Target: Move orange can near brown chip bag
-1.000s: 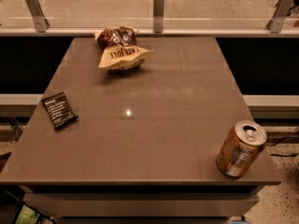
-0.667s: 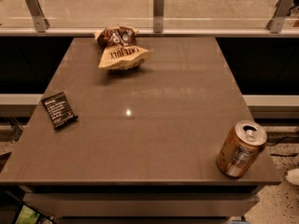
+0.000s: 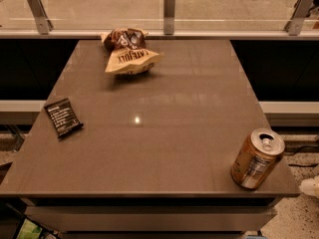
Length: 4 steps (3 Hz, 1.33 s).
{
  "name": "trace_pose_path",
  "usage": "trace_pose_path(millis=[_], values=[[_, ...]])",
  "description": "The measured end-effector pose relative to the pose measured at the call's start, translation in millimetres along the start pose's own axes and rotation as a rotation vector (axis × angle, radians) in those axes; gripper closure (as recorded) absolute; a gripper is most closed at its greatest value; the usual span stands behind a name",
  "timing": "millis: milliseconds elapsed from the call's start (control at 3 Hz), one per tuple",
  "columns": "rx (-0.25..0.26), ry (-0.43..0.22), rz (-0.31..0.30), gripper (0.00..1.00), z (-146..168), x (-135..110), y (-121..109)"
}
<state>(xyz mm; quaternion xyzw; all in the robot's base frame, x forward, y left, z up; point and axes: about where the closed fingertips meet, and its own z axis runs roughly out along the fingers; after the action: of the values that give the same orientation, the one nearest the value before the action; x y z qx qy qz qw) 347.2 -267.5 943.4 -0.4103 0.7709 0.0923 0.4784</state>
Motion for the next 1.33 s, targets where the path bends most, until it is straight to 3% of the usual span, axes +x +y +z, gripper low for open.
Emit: trace_pose_path(millis=[1000, 1333], values=[[-0.001, -0.161, 0.119, 0.00, 30, 18, 13], [-0.027, -0.235, 0.132, 0.00, 42, 13, 26]])
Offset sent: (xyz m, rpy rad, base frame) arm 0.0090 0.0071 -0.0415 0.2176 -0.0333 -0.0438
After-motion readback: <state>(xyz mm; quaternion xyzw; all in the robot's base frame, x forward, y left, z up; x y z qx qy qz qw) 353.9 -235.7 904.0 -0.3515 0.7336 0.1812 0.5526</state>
